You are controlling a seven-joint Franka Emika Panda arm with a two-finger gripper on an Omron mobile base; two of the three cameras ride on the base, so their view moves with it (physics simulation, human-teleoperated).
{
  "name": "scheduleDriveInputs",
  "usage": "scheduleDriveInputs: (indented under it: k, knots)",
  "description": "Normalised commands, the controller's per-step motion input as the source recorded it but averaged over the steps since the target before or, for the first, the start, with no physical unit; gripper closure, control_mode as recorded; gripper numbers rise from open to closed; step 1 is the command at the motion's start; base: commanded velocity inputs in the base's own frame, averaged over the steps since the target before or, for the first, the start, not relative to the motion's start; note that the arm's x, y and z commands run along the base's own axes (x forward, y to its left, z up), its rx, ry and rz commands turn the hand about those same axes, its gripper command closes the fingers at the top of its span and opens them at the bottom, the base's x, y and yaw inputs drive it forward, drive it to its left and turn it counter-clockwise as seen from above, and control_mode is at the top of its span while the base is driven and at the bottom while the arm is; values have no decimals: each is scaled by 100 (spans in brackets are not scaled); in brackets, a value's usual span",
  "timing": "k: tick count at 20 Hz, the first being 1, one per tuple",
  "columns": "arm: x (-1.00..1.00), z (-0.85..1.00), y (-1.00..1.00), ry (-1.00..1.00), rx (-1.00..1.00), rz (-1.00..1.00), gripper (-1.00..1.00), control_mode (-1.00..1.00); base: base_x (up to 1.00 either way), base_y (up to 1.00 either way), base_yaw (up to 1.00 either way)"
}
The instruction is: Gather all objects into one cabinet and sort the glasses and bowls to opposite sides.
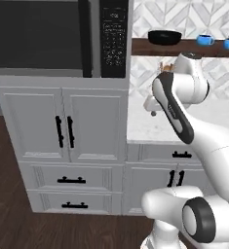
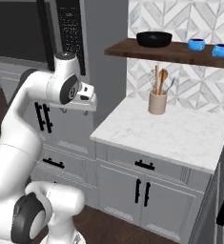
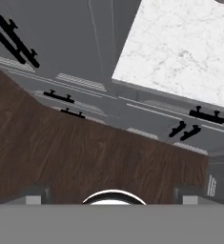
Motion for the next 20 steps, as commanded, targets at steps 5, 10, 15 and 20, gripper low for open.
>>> scheduleDriveInputs:
  k: [5, 10, 15, 20]
  knots:
    - [0, 0, 0, 0, 0, 0, -100, 100, 0, 47, 46]
    - [0, 0, 0, 0, 0, 0, -100, 100, 0, 59, 53]
    - [0, 0, 0, 0, 0, 0, -100, 100, 0, 66, 54]
    - [0, 0, 0, 0, 0, 0, -100, 100, 5, 58, 54]
